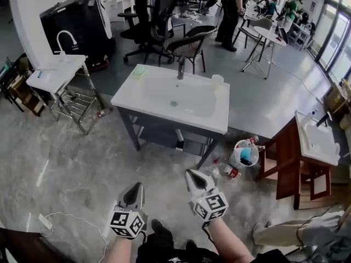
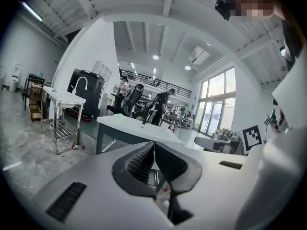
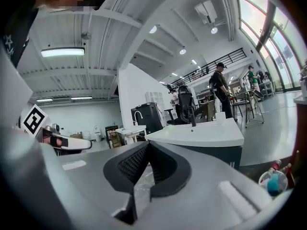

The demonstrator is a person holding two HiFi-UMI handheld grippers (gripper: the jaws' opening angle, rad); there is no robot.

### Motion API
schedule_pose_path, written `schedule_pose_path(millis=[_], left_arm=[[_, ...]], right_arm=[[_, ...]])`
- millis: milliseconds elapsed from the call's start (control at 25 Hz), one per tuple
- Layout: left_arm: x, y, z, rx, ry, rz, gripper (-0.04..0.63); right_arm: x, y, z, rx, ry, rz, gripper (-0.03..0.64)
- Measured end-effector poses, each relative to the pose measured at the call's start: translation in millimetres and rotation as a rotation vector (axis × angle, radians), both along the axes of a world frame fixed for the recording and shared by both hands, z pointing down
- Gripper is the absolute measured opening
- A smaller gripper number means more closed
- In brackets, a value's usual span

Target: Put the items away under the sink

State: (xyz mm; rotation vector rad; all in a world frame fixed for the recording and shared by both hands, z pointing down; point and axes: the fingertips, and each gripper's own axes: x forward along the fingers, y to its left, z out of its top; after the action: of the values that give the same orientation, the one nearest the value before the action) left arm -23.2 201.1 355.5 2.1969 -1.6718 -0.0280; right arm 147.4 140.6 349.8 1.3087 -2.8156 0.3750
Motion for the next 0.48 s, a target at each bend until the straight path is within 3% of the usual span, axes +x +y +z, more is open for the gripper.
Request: schedule_pose_path(millis=[240,480], left_arm=[[33,52,-20,0.042,-0.013,-0.042,0.017],[63,102,-32,0.067,-0.013,-0.064,0.015]], right_arm=[[36,56,-18,0.023,-0.041,-0.054,0.003],[59,107,-26,0.044,-0.02,-0.113,0.003]])
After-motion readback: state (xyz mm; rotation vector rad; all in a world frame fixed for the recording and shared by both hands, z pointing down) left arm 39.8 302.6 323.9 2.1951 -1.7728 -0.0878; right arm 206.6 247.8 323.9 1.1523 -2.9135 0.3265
